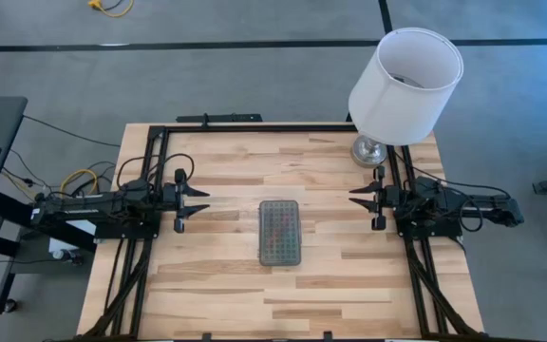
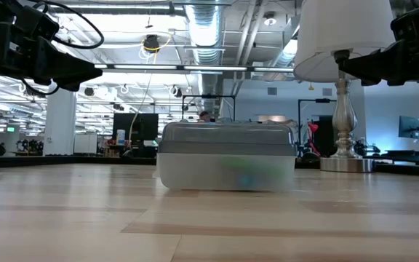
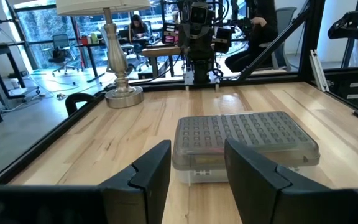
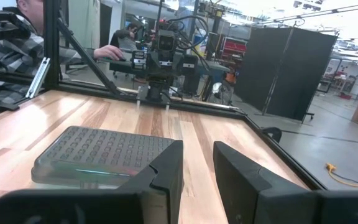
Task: Pick & place school supplies into a supply box
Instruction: Return to Home Position
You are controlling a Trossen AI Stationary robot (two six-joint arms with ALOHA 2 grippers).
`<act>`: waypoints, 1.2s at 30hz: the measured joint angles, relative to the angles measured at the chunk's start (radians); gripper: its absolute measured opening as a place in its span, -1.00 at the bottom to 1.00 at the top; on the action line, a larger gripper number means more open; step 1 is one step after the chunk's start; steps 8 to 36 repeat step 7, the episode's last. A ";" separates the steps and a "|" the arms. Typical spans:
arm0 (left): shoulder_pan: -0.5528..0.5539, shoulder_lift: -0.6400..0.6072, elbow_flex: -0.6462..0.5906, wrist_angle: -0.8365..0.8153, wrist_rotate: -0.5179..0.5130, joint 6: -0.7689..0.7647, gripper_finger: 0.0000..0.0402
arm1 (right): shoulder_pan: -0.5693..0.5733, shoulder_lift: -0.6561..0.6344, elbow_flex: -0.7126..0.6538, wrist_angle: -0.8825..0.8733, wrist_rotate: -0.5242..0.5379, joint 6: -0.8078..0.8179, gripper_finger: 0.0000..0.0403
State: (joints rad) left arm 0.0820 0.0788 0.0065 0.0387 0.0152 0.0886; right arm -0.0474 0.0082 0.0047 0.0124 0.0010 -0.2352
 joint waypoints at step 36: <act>0.000 0.000 0.000 0.000 0.000 -0.003 -0.27 | 0.000 0.000 0.000 0.000 0.000 0.000 -0.58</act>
